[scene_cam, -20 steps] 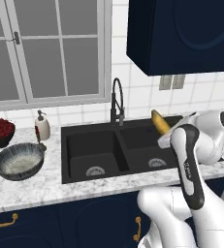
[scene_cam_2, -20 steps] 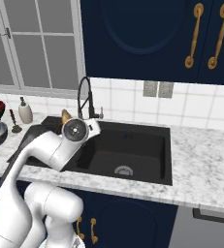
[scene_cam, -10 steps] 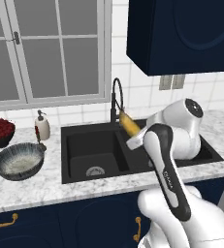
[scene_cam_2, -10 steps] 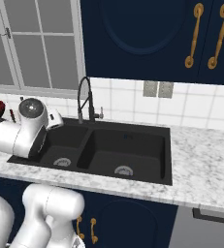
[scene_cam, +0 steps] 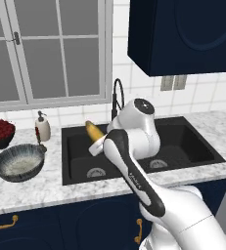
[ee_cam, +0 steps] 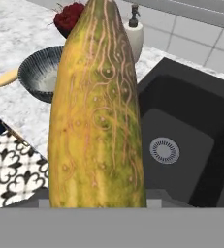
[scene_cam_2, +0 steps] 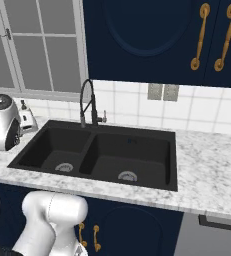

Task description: Pick the cucumber from the sink and place it in the bowl. Then pick the bowl and place it in the microwave. Then close the microwave door and press the start button.

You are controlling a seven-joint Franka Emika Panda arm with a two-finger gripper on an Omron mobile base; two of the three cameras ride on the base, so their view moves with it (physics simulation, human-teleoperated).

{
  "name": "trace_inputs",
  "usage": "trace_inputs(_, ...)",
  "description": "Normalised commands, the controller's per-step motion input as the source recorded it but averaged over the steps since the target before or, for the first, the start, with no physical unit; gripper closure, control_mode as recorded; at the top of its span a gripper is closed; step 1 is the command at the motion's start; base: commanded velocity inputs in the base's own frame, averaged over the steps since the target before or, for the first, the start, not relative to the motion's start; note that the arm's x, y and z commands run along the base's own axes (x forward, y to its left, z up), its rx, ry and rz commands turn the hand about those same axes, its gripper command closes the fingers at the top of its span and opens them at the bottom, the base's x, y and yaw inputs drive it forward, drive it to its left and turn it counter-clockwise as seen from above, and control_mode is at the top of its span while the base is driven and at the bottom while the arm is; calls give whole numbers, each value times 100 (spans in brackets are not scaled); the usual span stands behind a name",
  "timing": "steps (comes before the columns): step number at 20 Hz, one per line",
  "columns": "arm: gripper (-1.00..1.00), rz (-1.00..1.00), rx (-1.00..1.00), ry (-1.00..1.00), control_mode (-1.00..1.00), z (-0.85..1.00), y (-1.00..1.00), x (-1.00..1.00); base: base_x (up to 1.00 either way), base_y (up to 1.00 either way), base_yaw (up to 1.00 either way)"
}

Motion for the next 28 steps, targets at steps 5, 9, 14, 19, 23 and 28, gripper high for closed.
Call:
trace_inputs(5, 100, 0, -8, 11, -100, -6, 100, 32, 0, 0, 0)
trace_inputs(9, 100, 0, -3, 23, -100, -5, 83, 58, 0, 0, 0)
trace_inputs(14, 100, 0, -2, 19, -100, -19, 83, 64, 0, 0, 0)
trace_inputs(19, 100, 0, 0, 13, -100, -27, 78, 46, 0, 0, 0)
trace_inputs(23, 100, 0, 0, 9, -100, -23, 60, 31, 0, 0, 0)
trace_inputs(28, 100, 0, 0, 0, -100, -26, 52, 24, 0, 0, 0)
